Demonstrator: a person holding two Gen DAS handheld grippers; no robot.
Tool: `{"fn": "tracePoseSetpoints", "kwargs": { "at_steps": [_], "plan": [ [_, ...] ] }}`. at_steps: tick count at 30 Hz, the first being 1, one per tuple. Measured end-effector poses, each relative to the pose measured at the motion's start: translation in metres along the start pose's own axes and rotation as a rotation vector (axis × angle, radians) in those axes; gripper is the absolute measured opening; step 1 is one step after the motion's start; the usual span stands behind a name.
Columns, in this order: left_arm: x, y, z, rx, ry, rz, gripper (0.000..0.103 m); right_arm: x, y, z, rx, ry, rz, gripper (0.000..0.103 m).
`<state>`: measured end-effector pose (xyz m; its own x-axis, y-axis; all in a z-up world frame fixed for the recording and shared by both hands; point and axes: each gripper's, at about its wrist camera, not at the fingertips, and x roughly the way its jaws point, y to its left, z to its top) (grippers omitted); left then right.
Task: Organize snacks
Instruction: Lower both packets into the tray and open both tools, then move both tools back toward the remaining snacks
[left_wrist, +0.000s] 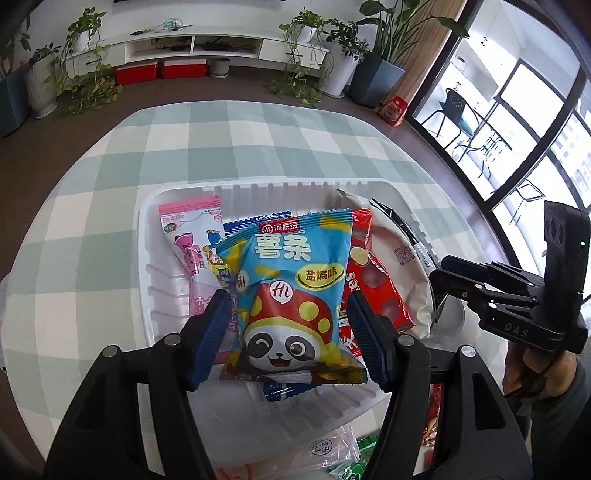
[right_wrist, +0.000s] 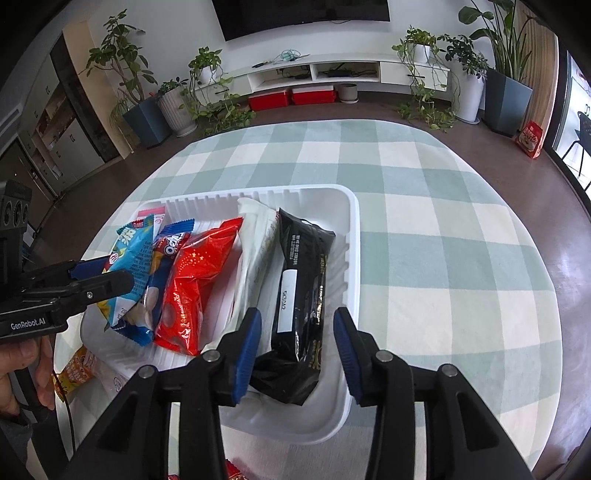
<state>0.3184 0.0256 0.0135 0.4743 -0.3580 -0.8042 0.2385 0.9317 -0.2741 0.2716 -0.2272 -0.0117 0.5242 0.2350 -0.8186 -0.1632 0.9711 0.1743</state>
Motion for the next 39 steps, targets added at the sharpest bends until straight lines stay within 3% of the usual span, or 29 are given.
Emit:
{"fn": "tracePoseSetpoints", "kwargs": {
  "at_steps": [2, 9, 13, 14, 15, 22, 26, 31, 39],
  "plan": [
    [-0.004, 0.001, -0.002, -0.005, -0.007, -0.004, 0.063, -0.001, 0.0, -0.001, 0.004, -0.003, 0.005, 0.044],
    [-0.027, 0.004, -0.006, -0.021, -0.043, 0.01, 0.08, -0.016, -0.004, -0.004, 0.025, -0.045, 0.022, 0.054],
    [-0.051, 0.006, -0.013, -0.025, -0.067, 0.006, 0.083, -0.032, -0.007, -0.008, 0.049, -0.071, 0.042, 0.065],
    [-0.058, 0.007, -0.015, -0.026, -0.072, 0.006, 0.088, -0.036, -0.008, -0.009, 0.056, -0.076, 0.048, 0.069],
    [-0.068, 0.007, -0.02, -0.023, -0.083, 0.004, 0.093, -0.042, -0.01, -0.012, 0.067, -0.084, 0.056, 0.07],
    [-0.128, 0.017, -0.061, -0.025, -0.152, 0.01, 0.098, -0.096, -0.013, -0.037, 0.094, -0.171, 0.089, 0.077],
    [-0.142, 0.019, -0.101, 0.026, -0.115, 0.032, 0.098, -0.125, -0.011, -0.069, 0.124, -0.209, 0.122, 0.081],
    [-0.131, 0.017, -0.142, 0.117, -0.016, 0.041, 0.098, -0.142, 0.002, -0.126, 0.145, -0.228, 0.159, 0.081],
    [-0.113, 0.024, -0.158, 0.19, 0.034, 0.103, 0.098, -0.142, 0.029, -0.186, 0.147, -0.196, 0.181, 0.081]
  ]
}}
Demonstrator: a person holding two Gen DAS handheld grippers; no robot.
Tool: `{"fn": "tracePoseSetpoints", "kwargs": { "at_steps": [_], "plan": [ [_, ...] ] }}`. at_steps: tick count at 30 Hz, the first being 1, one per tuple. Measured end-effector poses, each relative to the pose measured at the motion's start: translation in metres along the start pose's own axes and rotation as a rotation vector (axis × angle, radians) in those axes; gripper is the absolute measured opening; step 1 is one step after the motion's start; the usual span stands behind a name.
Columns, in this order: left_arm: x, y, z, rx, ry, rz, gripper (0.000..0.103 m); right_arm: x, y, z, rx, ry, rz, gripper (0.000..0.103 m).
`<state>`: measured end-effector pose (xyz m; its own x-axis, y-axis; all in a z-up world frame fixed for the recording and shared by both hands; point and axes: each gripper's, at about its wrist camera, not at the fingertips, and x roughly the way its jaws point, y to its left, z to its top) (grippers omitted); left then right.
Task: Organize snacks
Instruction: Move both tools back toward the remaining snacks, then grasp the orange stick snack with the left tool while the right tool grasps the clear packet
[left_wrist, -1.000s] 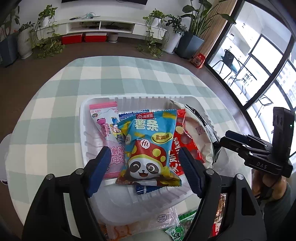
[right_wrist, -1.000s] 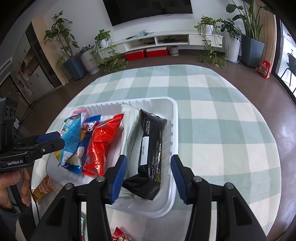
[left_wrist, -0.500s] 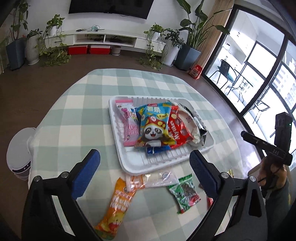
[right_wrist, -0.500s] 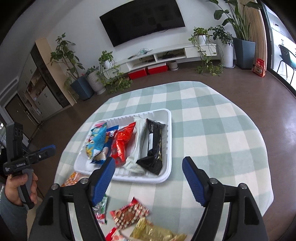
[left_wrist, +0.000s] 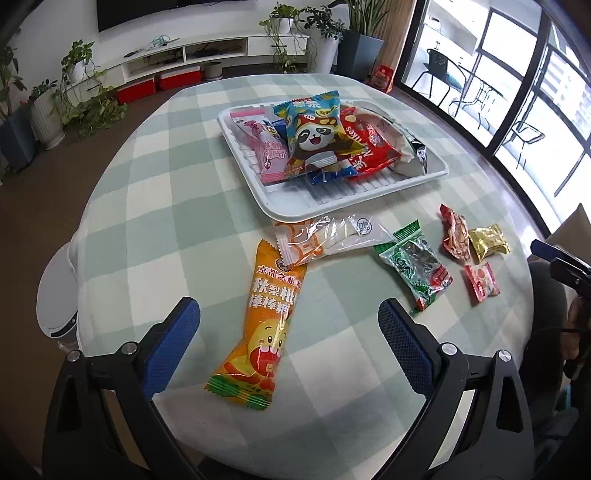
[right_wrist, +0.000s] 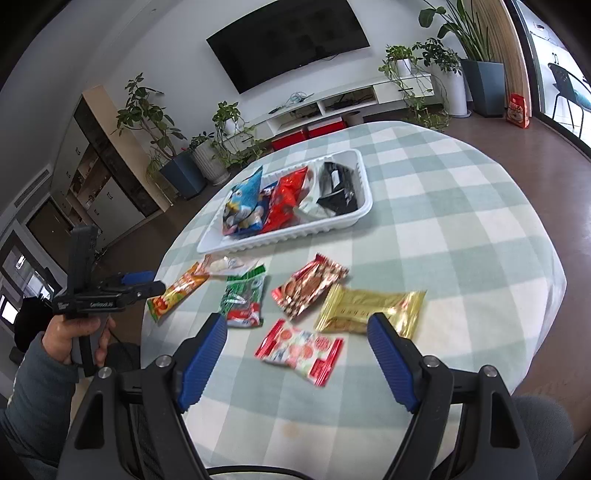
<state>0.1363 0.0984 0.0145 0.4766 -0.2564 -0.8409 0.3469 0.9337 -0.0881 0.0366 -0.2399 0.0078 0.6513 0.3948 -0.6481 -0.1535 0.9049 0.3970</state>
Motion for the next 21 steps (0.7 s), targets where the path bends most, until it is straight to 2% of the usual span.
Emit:
{"fn": "tracePoseSetpoints", "kwargs": {
  "at_steps": [3, 5, 8, 10, 21],
  "plan": [
    [0.009, 0.003, 0.001, 0.021, 0.035, 0.009, 0.098, -0.002, 0.01, -0.013, -0.025, -0.015, -0.002, 0.081],
    [0.015, 0.007, 0.004, 0.014, 0.063, -0.012, 0.098, -0.002, 0.016, -0.019, -0.049, -0.023, -0.01, 0.081],
    [0.027, 0.007, 0.009, 0.05, 0.11, 0.008, 0.098, 0.003, 0.019, -0.026, -0.051, 0.009, -0.006, 0.081],
    [0.033, 0.007, 0.012, 0.08, 0.134, 0.03, 0.098, 0.01, 0.019, -0.027, -0.042, 0.029, -0.002, 0.081],
    [0.06, 0.006, 0.016, 0.161, 0.237, 0.033, 0.097, 0.026, 0.035, -0.024, -0.074, 0.072, 0.011, 0.081]
  ]
}}
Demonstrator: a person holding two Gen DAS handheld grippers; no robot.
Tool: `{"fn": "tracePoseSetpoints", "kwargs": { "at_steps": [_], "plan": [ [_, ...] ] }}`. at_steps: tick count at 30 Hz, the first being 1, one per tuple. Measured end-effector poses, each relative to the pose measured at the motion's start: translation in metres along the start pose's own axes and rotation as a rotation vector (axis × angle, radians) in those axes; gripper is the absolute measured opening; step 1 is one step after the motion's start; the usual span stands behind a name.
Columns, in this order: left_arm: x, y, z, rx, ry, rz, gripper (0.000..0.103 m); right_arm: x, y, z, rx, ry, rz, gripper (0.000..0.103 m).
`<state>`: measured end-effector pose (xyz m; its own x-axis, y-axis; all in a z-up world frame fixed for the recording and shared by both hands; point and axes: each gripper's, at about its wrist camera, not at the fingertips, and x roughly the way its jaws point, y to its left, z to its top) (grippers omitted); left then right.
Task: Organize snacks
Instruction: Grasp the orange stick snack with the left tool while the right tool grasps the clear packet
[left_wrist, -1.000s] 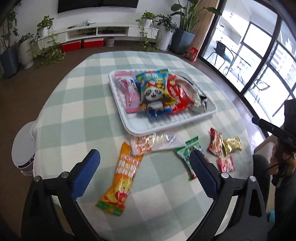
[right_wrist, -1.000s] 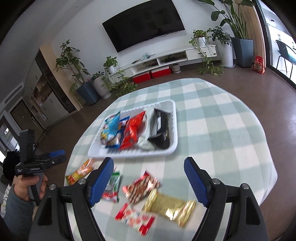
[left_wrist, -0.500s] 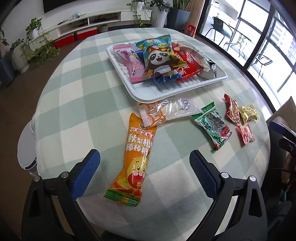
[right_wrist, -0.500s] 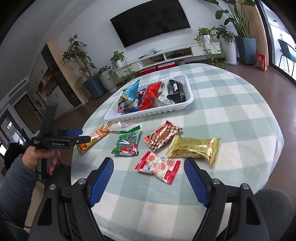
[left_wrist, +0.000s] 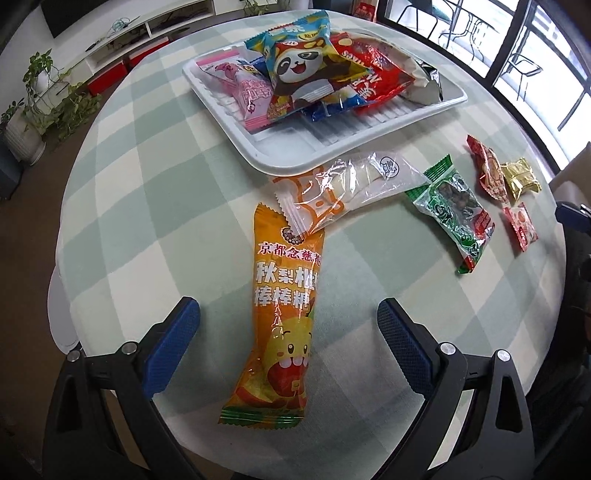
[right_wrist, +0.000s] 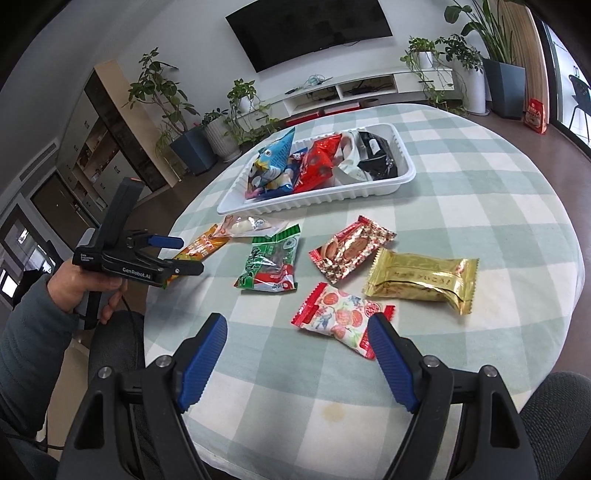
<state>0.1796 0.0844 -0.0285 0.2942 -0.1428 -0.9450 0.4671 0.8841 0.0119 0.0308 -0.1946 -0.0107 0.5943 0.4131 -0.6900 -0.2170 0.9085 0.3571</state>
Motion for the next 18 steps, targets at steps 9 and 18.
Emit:
{"fn": "tracePoseSetpoints", "kwargs": {
  "at_steps": [9, 18],
  "plan": [
    [0.009, 0.0, 0.006, 0.024, 0.016, -0.01, 0.083, 0.022, 0.025, 0.034, -0.099, 0.028, -0.004, 0.081],
    [0.0, -0.002, 0.009, 0.065, 0.023, -0.024, 0.033, 0.062, 0.048, 0.072, -0.285, 0.085, 0.023, 0.079]
  ]
}}
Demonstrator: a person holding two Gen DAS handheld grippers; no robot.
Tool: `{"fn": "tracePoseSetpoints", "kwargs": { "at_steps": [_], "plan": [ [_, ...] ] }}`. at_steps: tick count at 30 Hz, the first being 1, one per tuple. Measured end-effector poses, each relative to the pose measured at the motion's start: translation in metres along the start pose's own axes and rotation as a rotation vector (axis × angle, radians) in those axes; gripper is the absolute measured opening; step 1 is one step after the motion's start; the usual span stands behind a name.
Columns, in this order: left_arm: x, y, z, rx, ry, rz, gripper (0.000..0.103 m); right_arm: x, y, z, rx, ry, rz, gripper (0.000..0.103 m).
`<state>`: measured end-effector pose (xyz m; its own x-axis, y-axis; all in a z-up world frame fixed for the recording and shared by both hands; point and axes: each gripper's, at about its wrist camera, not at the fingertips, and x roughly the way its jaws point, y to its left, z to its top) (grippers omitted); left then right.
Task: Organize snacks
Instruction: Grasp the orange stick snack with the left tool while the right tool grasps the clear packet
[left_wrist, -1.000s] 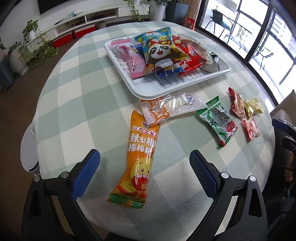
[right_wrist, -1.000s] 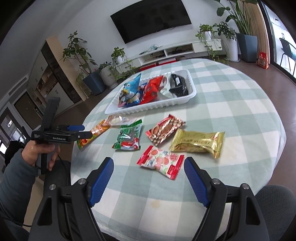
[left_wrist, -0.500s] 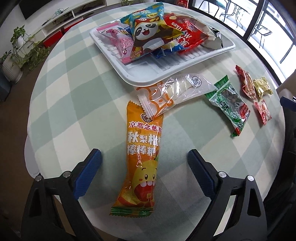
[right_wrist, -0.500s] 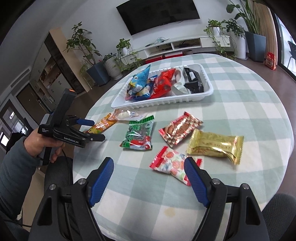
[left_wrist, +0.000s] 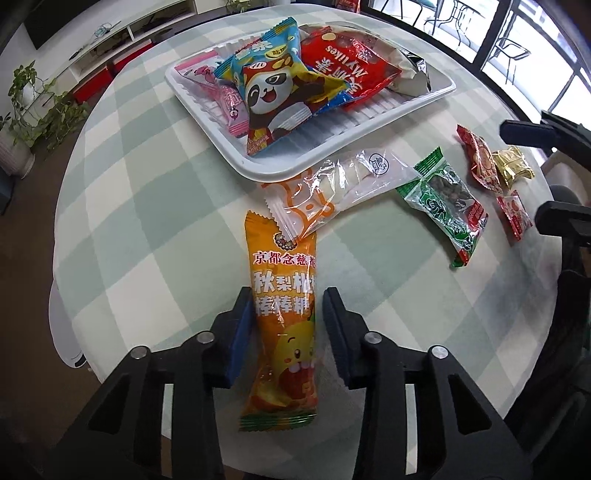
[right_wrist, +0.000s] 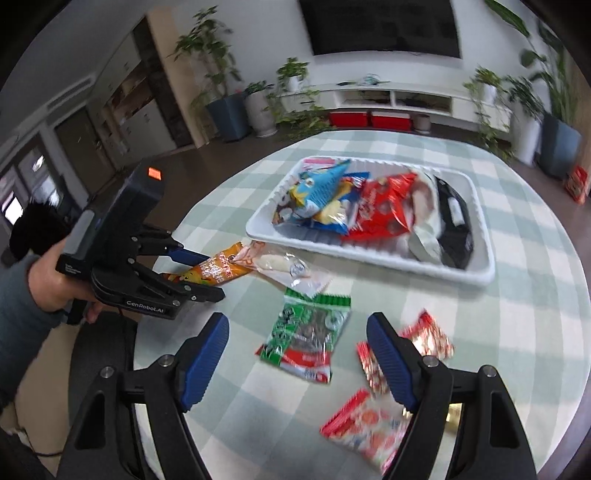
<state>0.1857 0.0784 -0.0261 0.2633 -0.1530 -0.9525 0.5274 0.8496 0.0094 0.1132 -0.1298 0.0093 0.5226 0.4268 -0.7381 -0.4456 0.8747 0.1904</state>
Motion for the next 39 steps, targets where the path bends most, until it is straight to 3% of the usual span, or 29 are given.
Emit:
{"fn": "tracePoseSetpoints", "kwargs": {
  "at_steps": [5, 9, 12, 21, 39],
  "plan": [
    [-0.001, 0.0, -0.001, 0.019, 0.007, 0.0, 0.03, 0.035, 0.003, 0.025, -0.13, 0.115, 0.041, 0.072],
    [-0.003, -0.003, -0.006, 0.031, -0.007, 0.004, 0.02, 0.056, 0.004, 0.035, -0.179, 0.16, 0.049, 0.07],
    [-0.007, -0.004, -0.012, 0.038, -0.021, 0.001, 0.02, 0.069, 0.006, 0.037, -0.21, 0.189, 0.06, 0.069],
    [-0.021, 0.005, -0.032, -0.027, -0.057, -0.1, 0.02, 0.094, 0.017, 0.041, -0.29, 0.22, 0.066, 0.068],
    [-0.032, 0.014, -0.064, -0.13, -0.121, -0.178, 0.02, 0.135, 0.038, 0.055, -0.404, 0.303, 0.057, 0.067]
  ]
}}
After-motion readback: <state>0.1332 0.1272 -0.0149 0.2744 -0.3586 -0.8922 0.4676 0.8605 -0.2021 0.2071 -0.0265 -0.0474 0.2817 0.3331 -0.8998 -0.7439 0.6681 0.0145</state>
